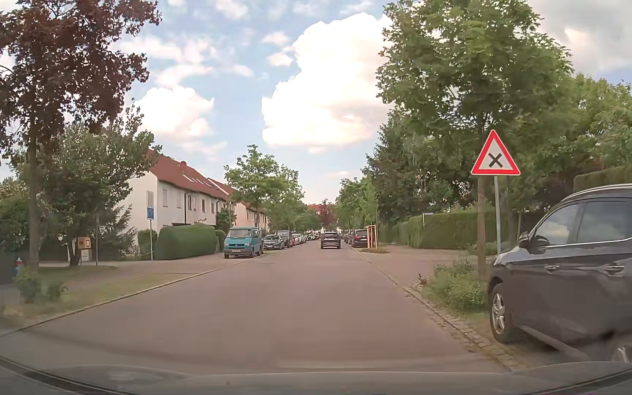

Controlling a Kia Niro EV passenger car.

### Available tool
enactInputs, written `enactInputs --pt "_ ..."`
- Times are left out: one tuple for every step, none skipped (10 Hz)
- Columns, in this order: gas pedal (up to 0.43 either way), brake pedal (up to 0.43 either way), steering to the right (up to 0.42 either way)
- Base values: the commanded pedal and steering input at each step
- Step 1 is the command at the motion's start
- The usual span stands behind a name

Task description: Follow the waypoints while adhering to traffic rules and regulations

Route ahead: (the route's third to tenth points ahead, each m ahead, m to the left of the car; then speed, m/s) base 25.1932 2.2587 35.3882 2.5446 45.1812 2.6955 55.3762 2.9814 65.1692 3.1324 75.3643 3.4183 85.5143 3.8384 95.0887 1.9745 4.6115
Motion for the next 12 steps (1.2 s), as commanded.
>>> enactInputs --pt "0.0 0.018 -0.009" --pt "0.0 0.018 -0.009" --pt "0.0 0.018 -0.01" --pt "0.0 0.037 -0.013" --pt "0.0 0.061 -0.019" --pt "0.0 0.073 -0.023" --pt "0.0 0.104 -0.025" --pt "0.0 0.14 -0.025" --pt "0.0 0.152 -0.025" --pt "0.0 0.146 -0.025" --pt "0.0 0.146 -0.025" --pt "0.0 0.152 -0.023"
